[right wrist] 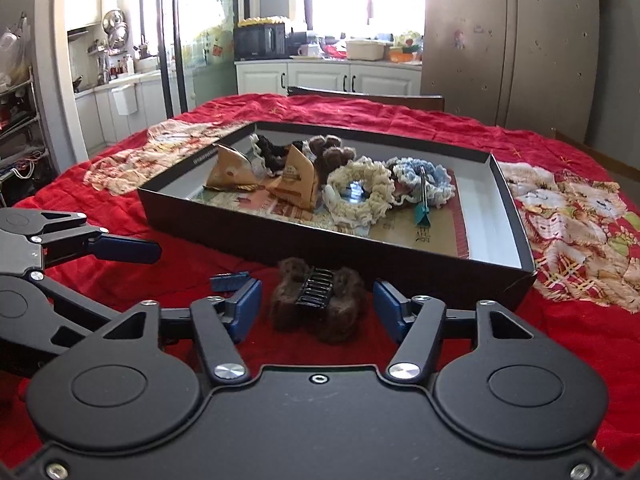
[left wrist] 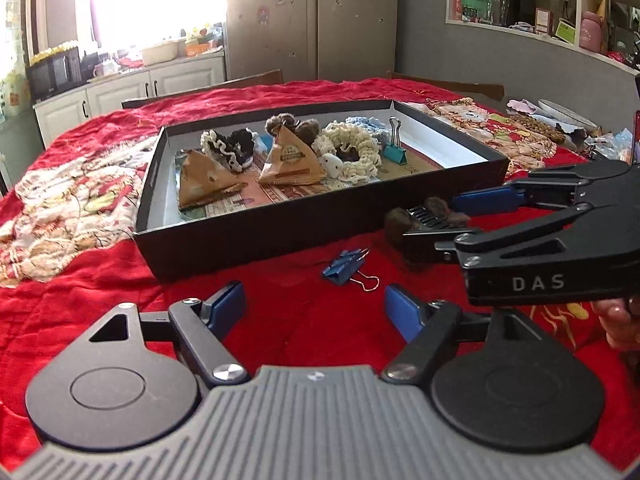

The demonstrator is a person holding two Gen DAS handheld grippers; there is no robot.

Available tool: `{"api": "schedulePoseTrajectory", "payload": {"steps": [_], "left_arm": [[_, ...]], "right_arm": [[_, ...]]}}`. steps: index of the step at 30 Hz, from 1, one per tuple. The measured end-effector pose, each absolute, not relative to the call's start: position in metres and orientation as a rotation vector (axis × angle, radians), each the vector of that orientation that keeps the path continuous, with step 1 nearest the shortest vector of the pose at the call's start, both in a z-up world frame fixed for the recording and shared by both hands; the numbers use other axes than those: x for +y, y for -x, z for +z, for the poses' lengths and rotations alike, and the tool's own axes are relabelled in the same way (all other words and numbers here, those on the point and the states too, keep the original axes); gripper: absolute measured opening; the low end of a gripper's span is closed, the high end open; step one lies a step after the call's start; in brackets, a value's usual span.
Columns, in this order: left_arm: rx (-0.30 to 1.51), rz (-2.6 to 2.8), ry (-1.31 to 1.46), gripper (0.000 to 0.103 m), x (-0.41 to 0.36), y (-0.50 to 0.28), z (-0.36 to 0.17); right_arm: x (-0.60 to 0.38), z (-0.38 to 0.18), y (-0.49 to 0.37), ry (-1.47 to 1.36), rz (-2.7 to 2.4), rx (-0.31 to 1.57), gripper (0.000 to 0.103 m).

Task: Organize objects
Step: 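Grasp blue binder clip with left tool while right tool grasps brown fuzzy claw clip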

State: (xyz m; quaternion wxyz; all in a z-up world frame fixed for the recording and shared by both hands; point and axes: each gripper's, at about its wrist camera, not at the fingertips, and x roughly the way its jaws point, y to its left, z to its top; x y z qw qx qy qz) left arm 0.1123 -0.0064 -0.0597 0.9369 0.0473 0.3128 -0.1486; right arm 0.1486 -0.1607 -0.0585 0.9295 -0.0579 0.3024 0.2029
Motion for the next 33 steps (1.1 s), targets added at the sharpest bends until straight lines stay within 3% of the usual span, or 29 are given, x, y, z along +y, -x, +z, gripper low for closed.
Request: {"api": "schedulePoseTrajectory", "payload": {"steps": [3, 10, 23, 30, 33], "left_arm": [[0.642, -0.297, -0.089, 0.082, -0.008, -0.116, -0.062], [0.635, -0.297, -0.079, 0.073, -0.014, -0.12, -0.063], [0.638, -0.282, -0.051, 0.05, -0.028, -0.131, -0.063], [0.635, -0.284, -0.042, 0.033, -0.03, -0.132, -0.063], [0.637, -0.284, -0.034, 0.031, -0.028, -0.132, -0.063]], "right_arm": [[-0.162, -0.063, -0.154, 0.097, 0.414, 0.64, 0.049], [-0.17, -0.062, -0.154, 0.071, 0.396, 0.638, 0.043], [-0.188, -0.058, -0.145, 0.086, 0.345, 0.621, 0.042], [-0.191, -0.057, -0.143, 0.075, 0.351, 0.618, 0.042], [-0.19, -0.057, -0.142, 0.078, 0.354, 0.617, 0.042]]}}
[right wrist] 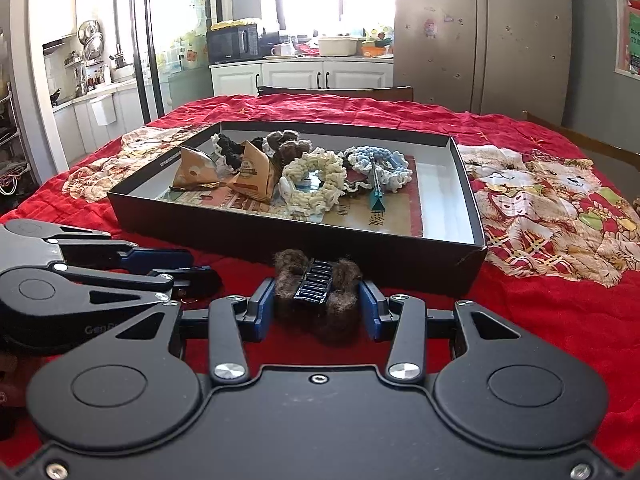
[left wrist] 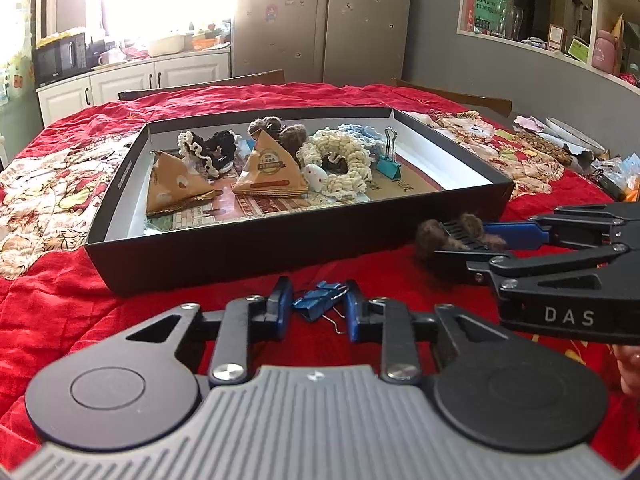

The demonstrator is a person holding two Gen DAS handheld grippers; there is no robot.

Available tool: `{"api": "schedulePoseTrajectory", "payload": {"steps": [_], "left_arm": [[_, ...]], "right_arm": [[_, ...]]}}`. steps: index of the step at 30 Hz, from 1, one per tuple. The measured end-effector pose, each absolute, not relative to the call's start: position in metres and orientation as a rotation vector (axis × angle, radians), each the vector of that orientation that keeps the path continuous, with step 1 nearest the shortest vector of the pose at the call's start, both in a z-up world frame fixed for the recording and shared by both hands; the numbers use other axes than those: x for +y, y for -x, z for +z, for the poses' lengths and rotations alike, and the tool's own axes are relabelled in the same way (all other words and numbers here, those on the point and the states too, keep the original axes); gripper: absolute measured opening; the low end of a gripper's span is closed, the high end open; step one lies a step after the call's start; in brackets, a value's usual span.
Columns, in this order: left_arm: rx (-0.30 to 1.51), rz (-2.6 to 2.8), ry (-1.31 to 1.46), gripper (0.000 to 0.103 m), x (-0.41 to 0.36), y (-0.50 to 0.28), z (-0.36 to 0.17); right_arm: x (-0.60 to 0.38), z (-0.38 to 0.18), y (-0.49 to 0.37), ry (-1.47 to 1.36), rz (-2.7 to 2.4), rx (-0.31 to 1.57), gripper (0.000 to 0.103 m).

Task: Organize objects
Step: 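Grasp blue binder clip with left tool while right tool grasps brown fuzzy claw clip, then lift both held clips and carry them over the black box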

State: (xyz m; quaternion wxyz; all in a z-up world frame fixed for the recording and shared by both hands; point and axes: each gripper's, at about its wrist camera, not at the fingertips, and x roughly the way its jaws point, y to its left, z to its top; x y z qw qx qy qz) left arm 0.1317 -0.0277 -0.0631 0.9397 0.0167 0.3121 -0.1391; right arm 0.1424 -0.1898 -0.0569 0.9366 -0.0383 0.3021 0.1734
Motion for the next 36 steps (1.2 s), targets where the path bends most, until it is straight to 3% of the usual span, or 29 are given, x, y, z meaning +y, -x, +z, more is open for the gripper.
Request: {"api": "schedulePoseTrajectory", "payload": {"steps": [22, 36], "left_arm": [[0.647, -0.294, 0.004, 0.03, -0.019, -0.123, -0.057], [0.569, -0.316, 0.033, 0.03, -0.008, -0.112, -0.021]], "right_arm": [[-0.185, -0.053, -0.134, 0.104, 0.384, 0.606, 0.042], [-0.186, -0.025, -0.127, 0.084, 0.405, 0.526, 0.042]]}}
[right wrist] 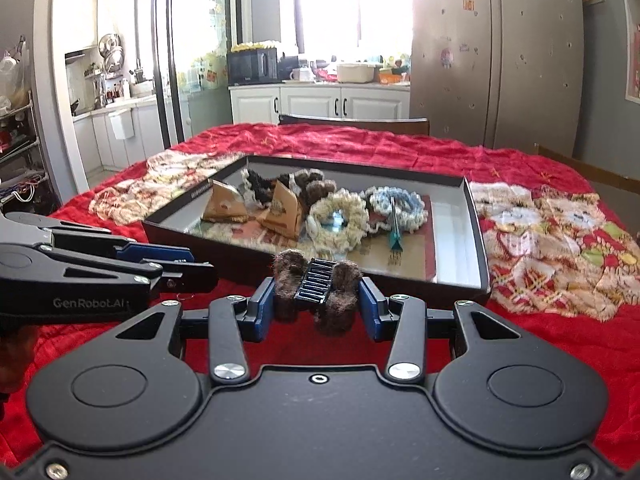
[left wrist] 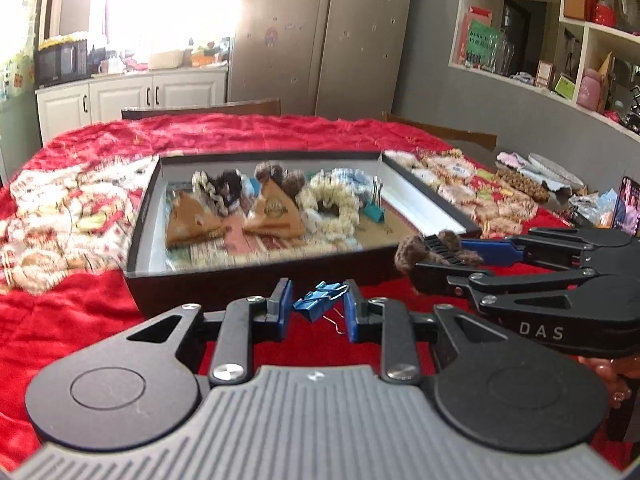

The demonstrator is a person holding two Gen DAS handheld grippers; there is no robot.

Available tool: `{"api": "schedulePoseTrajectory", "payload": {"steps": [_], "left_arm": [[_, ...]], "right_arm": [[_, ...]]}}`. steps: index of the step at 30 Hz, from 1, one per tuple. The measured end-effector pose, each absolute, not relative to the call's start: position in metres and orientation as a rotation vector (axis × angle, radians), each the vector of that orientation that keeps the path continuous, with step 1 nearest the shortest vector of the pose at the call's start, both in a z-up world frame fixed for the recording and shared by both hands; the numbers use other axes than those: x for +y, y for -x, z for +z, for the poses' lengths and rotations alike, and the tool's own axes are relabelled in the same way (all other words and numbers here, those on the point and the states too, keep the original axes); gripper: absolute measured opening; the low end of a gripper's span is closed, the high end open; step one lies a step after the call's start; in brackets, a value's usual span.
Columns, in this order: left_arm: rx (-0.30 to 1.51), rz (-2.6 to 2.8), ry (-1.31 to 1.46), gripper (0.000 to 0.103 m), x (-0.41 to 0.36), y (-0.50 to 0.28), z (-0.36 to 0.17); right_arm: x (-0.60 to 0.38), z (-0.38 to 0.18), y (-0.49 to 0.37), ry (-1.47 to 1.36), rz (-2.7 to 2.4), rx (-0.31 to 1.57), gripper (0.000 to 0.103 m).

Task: Organize objects
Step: 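Lift both held clips and carry them over the black box, then lower the blue binder clip and brown fuzzy claw clip into the box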

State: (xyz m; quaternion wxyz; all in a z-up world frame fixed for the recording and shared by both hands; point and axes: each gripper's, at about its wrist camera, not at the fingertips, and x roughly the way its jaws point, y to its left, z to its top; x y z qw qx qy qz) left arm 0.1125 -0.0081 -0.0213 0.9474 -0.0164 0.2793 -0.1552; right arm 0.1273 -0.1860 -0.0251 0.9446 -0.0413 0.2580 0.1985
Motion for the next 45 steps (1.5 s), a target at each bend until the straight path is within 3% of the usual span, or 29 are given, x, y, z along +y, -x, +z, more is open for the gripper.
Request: {"api": "schedulePoseTrajectory", "payload": {"steps": [15, 45], "left_arm": [[0.503, -0.204, 0.069, 0.03, 0.015, -0.161, 0.002], [0.568, -0.15, 0.036, 0.03, 0.006, -0.206, -0.045]], "right_arm": [[-0.182, -0.005, -0.176, 0.087, 0.344, 0.486, 0.042], [-0.169, -0.057, -0.221, 0.062, 0.327, 0.554, 0.042]]}}
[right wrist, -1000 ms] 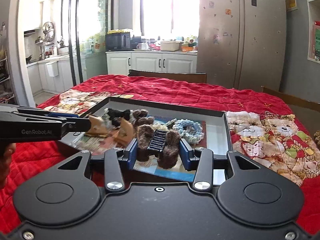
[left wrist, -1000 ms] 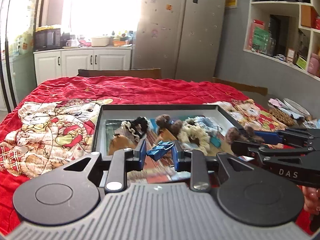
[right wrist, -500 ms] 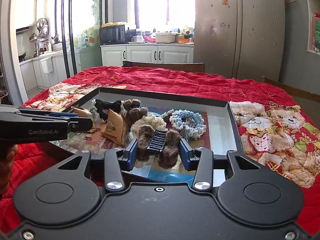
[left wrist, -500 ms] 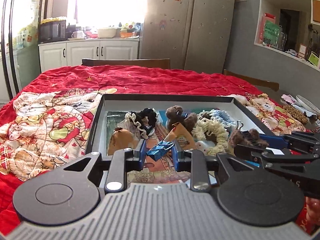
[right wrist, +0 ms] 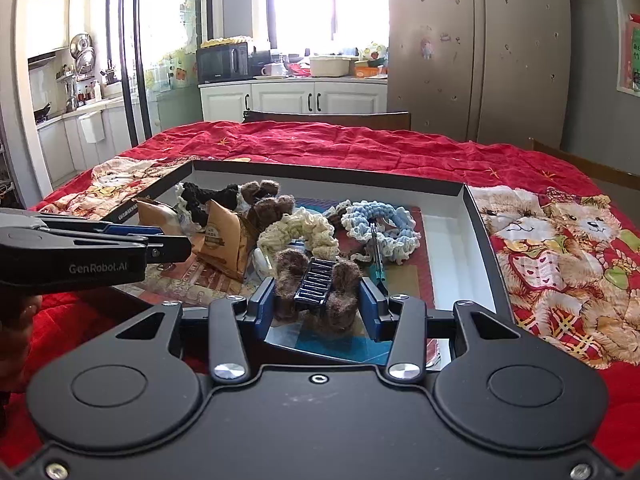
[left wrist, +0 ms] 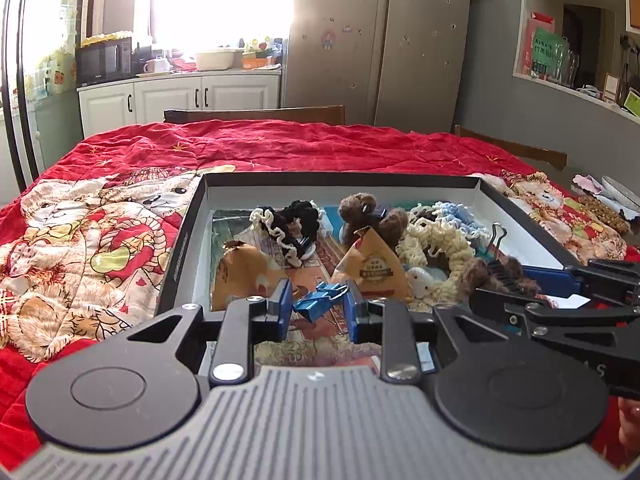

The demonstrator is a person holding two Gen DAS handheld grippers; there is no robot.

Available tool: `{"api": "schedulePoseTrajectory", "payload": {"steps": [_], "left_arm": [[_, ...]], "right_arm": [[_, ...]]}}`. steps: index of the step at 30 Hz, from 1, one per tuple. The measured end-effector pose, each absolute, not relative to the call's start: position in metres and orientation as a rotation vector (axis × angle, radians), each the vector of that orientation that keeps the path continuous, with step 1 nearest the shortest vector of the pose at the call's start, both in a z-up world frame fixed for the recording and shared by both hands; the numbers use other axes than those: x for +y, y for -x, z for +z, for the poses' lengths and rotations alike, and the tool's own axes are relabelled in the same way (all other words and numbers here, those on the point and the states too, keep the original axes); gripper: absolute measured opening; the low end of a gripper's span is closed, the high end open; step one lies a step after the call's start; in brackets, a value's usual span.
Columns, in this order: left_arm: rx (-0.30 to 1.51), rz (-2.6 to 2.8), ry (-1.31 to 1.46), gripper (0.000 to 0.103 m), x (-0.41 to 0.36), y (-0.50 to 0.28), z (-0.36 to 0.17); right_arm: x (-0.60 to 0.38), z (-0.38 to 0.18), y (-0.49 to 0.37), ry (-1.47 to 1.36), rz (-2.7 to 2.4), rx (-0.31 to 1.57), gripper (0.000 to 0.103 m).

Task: Organize objects
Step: 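Lower the blue binder clip and brown fuzzy claw clip into the box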

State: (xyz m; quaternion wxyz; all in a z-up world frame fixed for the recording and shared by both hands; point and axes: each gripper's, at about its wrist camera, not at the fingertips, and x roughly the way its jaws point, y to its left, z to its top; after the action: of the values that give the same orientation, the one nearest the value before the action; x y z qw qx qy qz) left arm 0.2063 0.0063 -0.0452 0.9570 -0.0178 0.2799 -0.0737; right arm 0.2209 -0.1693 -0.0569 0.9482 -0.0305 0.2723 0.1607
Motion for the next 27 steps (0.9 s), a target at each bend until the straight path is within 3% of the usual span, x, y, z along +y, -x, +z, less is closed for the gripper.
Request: {"api": "schedulePoseTrajectory", "payload": {"steps": [27], "left_arm": [[0.587, -0.15, 0.021, 0.031, 0.0051, -0.2116, -0.0532]], "right_arm": [[-0.1711, -0.0599, -0.2281, 0.037, 0.33, 0.582, 0.044]]}}
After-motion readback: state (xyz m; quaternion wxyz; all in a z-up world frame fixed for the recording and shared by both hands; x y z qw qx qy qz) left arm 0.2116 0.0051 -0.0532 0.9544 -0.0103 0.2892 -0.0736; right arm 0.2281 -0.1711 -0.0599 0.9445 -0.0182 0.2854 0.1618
